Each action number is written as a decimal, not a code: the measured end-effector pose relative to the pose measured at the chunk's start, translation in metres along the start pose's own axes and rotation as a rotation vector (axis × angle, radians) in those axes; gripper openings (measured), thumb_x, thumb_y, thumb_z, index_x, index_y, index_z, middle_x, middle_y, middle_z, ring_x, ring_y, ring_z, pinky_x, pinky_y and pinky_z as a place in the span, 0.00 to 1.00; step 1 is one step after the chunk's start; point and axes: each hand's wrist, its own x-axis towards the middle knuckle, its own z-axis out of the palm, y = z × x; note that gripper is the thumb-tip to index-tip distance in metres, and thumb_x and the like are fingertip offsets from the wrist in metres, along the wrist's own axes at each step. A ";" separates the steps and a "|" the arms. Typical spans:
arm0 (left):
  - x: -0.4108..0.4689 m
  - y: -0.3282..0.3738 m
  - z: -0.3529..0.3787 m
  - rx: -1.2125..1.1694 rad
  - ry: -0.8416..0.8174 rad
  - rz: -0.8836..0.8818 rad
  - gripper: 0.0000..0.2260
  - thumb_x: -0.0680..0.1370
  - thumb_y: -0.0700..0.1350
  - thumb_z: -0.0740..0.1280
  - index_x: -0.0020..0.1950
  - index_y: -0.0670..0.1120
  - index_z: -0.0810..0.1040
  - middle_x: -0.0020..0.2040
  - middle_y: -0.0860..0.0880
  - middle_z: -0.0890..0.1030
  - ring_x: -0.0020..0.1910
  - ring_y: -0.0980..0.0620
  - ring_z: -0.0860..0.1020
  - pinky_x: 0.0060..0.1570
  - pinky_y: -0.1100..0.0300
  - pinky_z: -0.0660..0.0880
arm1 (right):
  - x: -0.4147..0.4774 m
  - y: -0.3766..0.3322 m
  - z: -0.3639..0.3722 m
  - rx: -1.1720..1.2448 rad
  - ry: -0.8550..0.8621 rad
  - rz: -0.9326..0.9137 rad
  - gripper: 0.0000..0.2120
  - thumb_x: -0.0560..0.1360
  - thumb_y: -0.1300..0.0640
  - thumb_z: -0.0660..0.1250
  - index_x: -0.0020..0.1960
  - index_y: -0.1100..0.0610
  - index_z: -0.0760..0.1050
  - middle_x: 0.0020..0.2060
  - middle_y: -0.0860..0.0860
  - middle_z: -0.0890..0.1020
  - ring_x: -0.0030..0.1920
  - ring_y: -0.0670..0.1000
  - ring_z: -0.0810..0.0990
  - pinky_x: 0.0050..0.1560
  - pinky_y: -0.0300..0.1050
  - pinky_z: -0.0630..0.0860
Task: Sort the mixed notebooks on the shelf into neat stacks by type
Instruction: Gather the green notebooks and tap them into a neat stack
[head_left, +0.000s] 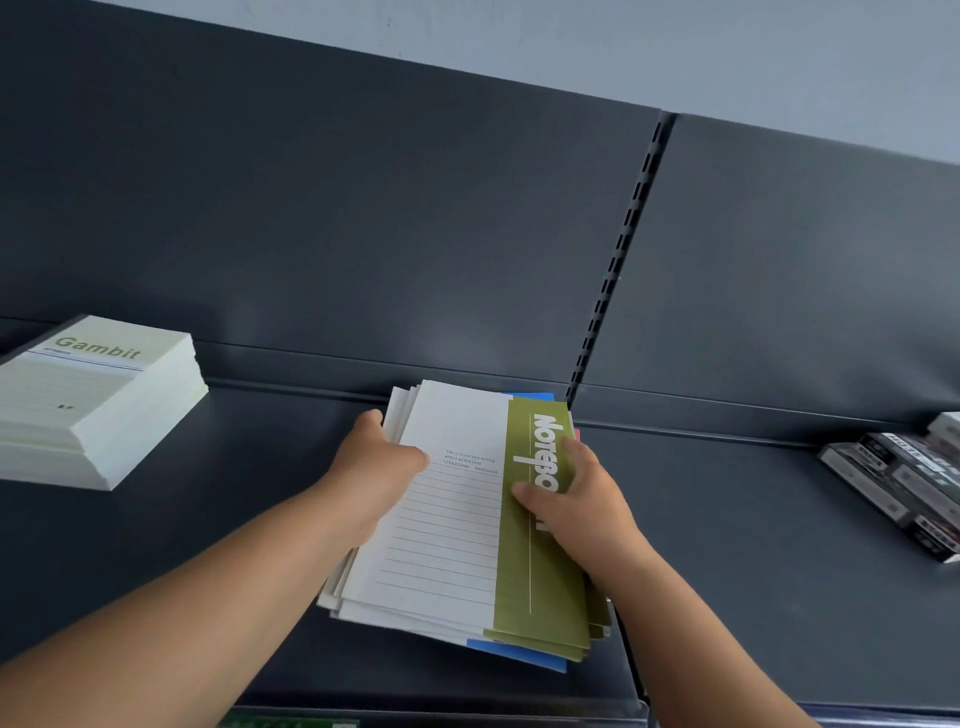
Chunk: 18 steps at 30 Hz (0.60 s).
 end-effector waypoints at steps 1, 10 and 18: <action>0.001 -0.001 -0.002 -0.005 -0.004 -0.011 0.35 0.77 0.40 0.67 0.79 0.48 0.52 0.75 0.48 0.62 0.71 0.46 0.65 0.58 0.54 0.64 | 0.000 -0.002 0.000 0.014 -0.002 0.004 0.33 0.73 0.46 0.71 0.73 0.45 0.61 0.59 0.45 0.72 0.57 0.50 0.76 0.56 0.50 0.77; 0.004 -0.004 -0.004 0.017 -0.027 -0.013 0.38 0.75 0.39 0.67 0.79 0.49 0.50 0.74 0.48 0.64 0.70 0.45 0.67 0.63 0.51 0.67 | -0.001 -0.004 0.002 0.024 -0.007 0.018 0.36 0.72 0.46 0.72 0.75 0.44 0.58 0.65 0.47 0.73 0.59 0.51 0.77 0.58 0.55 0.78; 0.003 -0.005 -0.005 -0.037 0.003 0.007 0.39 0.74 0.35 0.64 0.79 0.53 0.49 0.75 0.50 0.65 0.70 0.46 0.67 0.62 0.51 0.67 | 0.009 -0.001 -0.006 0.411 -0.007 0.163 0.19 0.72 0.58 0.75 0.55 0.45 0.68 0.47 0.48 0.83 0.45 0.52 0.85 0.42 0.51 0.82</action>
